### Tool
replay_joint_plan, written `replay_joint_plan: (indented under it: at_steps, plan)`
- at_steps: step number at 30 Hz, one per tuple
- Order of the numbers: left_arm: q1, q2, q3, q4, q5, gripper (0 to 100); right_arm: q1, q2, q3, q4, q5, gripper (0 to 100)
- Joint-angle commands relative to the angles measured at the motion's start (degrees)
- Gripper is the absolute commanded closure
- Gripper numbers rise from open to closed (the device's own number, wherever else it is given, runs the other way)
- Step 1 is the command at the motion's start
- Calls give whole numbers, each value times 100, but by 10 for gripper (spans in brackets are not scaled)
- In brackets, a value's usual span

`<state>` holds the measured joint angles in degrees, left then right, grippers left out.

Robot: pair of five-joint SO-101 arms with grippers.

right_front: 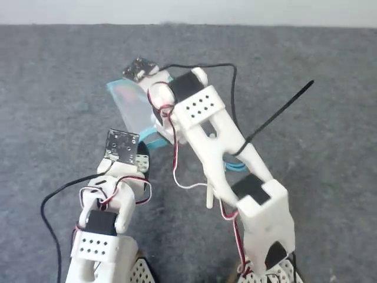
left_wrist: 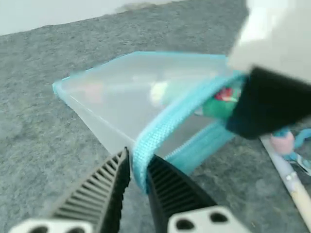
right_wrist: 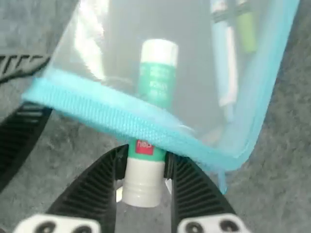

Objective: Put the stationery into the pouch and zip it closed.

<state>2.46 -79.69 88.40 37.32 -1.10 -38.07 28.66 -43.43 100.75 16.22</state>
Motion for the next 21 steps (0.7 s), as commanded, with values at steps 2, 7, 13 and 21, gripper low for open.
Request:
replay_joint_plan:
  at_steps: [2, 7, 13, 21]
  plan:
    - [211, -70, -110, 70, -105, 987, 251, 251, -958, 207, -53, 986]
    - [193, -70, -110, 53, -105, 987, 215, 268, -976, 207, -70, 847]
    - [185, -70, -110, 53, -105, 987, 233, -321, -941, 233, -79, 804]
    - [176, -70, -110, 53, -105, 987, 479, -980, -176, 233, -44, 804]
